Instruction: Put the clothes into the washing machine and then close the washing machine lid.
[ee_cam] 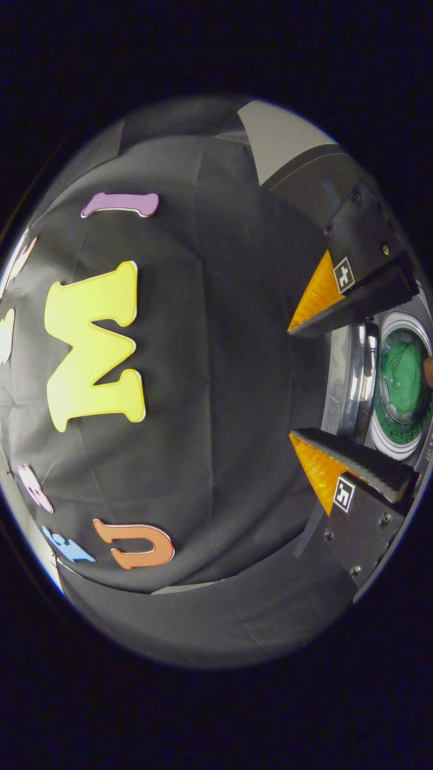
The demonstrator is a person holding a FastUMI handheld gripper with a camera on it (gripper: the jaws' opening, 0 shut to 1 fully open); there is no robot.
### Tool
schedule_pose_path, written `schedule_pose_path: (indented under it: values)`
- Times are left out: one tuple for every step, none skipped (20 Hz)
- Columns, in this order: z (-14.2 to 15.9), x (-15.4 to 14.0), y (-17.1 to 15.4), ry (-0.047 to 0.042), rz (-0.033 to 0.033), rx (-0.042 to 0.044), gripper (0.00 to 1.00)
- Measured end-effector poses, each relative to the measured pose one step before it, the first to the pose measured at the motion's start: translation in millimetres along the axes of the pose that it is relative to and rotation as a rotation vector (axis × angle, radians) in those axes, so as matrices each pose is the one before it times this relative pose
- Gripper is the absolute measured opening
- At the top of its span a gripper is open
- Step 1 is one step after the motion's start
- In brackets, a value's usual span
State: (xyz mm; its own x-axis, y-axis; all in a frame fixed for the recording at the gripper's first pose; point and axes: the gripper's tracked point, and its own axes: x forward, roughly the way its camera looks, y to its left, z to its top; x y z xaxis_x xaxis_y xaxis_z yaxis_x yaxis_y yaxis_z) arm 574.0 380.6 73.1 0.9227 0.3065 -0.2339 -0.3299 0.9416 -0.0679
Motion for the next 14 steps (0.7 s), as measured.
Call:
schedule_pose_path:
  values:
    - [-0.32, -0.37, -0.63, -0.00211, 0.00018, -0.00039, 0.95]
    - [0.45, -0.01, 0.80, 0.00254, 0.00160, -0.00096, 0.95]
    - [-1.34, -1.00, 0.13, 0.00448, 0.00331, 0.00221, 0.95]
    - [-0.21, -0.70, 1.48, 0.00637, 0.00415, 0.00131, 0.95]
    - [-0.64, -1.28, 0.76, 0.00732, 0.00534, -0.00322, 0.95]
    - [-1.35, 0.31, 0.89, 0.00872, 0.00585, -0.00065, 0.95]
    - [-1.83, -1.41, 1.64, 0.01392, 0.00656, 0.00412, 0.95]
    - [-2.76, -2.30, 1.97, 0.01546, 0.00481, 0.00735, 0.95]
    - [-1.59, -0.39, 0.35, 0.02358, 0.00288, 0.00501, 0.95]
    - [-4.23, 0.98, -0.27, 0.01988, -0.00109, 0.01004, 0.95]
    - [-1.73, 0.95, -0.39, 0.02169, -0.00073, 0.00817, 0.96]
    - [-1.97, -0.63, -0.79, 0.02084, -0.00774, 0.00079, 0.97]
    - [2.70, -2.83, 3.07, 0.00772, -0.00223, -0.00344, 0.97]
    - [3.77, -1.41, 1.95, -0.00205, -0.00097, -0.00566, 0.94]
